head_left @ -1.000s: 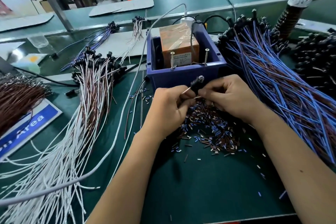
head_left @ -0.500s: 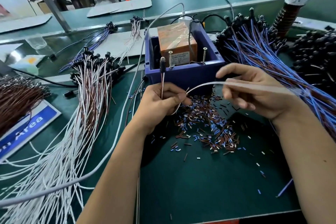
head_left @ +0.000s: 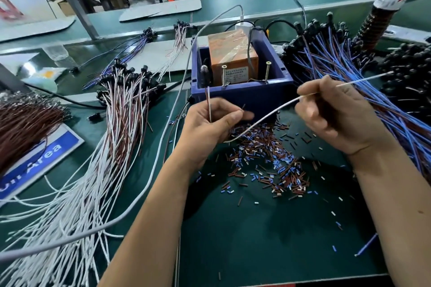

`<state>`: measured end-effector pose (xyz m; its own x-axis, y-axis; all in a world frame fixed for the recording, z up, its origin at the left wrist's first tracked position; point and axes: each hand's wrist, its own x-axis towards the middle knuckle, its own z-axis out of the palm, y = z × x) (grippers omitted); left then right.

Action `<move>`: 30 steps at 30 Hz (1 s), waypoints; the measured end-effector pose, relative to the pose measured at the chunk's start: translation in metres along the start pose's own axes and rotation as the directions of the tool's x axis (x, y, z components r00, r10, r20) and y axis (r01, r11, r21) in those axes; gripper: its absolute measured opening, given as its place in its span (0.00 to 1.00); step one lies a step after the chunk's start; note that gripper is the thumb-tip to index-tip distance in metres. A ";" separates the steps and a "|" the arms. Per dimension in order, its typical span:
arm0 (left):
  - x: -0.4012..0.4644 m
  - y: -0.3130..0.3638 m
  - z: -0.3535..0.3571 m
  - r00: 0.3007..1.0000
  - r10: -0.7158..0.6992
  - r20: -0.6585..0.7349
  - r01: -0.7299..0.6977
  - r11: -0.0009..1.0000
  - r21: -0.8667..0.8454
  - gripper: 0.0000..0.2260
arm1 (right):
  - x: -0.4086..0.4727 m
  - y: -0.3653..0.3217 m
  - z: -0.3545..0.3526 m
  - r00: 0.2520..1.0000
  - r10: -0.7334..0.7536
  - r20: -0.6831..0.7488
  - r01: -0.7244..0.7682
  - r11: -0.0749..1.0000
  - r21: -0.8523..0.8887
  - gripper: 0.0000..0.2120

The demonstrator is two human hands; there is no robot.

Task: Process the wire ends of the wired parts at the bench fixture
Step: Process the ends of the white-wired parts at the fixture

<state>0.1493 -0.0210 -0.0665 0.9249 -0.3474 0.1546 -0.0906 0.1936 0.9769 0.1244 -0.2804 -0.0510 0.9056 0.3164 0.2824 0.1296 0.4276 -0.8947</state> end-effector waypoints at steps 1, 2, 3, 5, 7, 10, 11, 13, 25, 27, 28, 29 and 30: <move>0.000 0.003 0.001 0.999 0.037 0.014 -0.036 0.999 -0.025 0.05 | -0.002 -0.002 -0.001 0.999 0.034 0.026 -0.034 0.999 -0.004 0.16; -0.001 0.007 0.002 0.997 0.063 0.036 -0.060 0.997 -0.057 0.04 | -0.004 -0.003 0.001 0.994 0.095 0.059 -0.093 0.995 -0.038 0.17; -0.001 0.009 0.003 0.995 0.075 0.063 -0.069 0.994 -0.087 0.03 | -0.004 -0.002 0.004 0.979 0.178 0.096 -0.168 0.981 -0.097 0.18; -0.003 0.011 0.008 0.992 0.057 0.115 -0.044 0.993 -0.105 0.02 | -0.002 0.006 0.015 0.923 0.350 0.158 -0.311 0.922 -0.231 0.20; -0.006 0.009 0.015 0.990 0.003 0.138 0.010 0.996 -0.090 0.02 | 0.003 0.015 0.028 0.854 0.483 0.192 -0.409 0.852 -0.325 0.20; -0.008 0.008 0.021 0.987 -0.061 0.147 0.072 0.995 -0.068 0.02 | 0.007 0.024 0.042 0.783 0.584 0.213 -0.489 0.790 -0.370 0.20; -0.008 0.008 0.021 0.985 -0.075 0.152 0.088 0.993 -0.075 0.02 | 0.007 0.024 0.044 0.774 0.597 0.211 -0.501 0.782 -0.371 0.20; -0.008 0.009 0.020 0.980 -0.080 0.185 0.102 0.989 -0.108 0.03 | 0.008 0.025 0.046 0.763 0.612 0.208 -0.517 0.771 -0.371 0.20; -0.005 0.000 0.018 0.985 -0.094 0.143 0.112 0.986 -0.122 0.04 | 0.010 0.027 0.048 0.849 0.525 0.065 -0.434 0.761 -0.482 0.14; -0.003 -0.002 0.016 0.983 -0.112 0.144 0.131 0.983 -0.129 0.05 | 0.011 0.023 0.040 0.912 0.408 -0.046 -0.380 0.796 -0.472 0.10; -0.002 -0.003 0.015 0.984 -0.131 0.124 0.147 0.980 -0.131 0.05 | 0.012 0.022 0.036 0.932 0.353 -0.081 -0.351 0.825 -0.443 0.09; -0.001 -0.004 0.014 0.983 -0.147 0.109 0.160 0.978 -0.133 0.04 | 0.013 0.022 0.033 0.948 0.302 -0.105 -0.318 0.864 -0.389 0.10; 0.000 -0.006 0.013 0.982 -0.153 0.110 0.167 0.977 -0.129 0.04 | 0.013 0.023 0.031 0.959 0.252 -0.127 -0.281 0.903 -0.325 0.12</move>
<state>0.1449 -0.0342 -0.0702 0.8814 -0.4721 0.0181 0.1140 0.2498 0.9616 0.1269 -0.2400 -0.0571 0.9528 0.3037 0.0009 -0.0061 0.0221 -0.9997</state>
